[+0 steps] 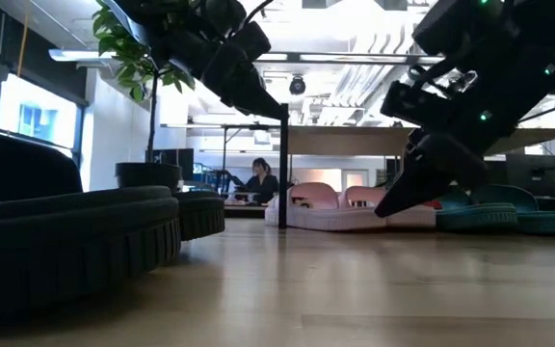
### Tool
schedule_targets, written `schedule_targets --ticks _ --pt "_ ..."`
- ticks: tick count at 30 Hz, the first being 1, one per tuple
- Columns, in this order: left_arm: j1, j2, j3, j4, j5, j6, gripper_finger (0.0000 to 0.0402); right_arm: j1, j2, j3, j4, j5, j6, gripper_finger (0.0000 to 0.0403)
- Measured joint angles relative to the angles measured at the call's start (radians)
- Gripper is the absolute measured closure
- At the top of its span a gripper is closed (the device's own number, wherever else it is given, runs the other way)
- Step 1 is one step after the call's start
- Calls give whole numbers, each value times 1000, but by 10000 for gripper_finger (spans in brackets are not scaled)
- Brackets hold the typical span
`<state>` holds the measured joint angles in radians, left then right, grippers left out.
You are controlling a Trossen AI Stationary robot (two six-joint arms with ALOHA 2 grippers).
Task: Pick and place slides into the shelf
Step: Adjust the shelf, then adjust the slides
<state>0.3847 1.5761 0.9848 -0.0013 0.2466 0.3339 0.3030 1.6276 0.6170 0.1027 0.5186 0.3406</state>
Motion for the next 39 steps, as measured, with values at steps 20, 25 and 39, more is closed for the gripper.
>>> schedule_targets --ticks 20,25,39 --pt "1 0 0 0 -14 2 390 -47 1 0 -12 160 -63 403" --pt "1 0 0 0 -14 1 399 -76 4 0 -20 90 -72 403" --pt "1 0 0 0 -15 0 398 -123 4 1 103 -123 -111 403"
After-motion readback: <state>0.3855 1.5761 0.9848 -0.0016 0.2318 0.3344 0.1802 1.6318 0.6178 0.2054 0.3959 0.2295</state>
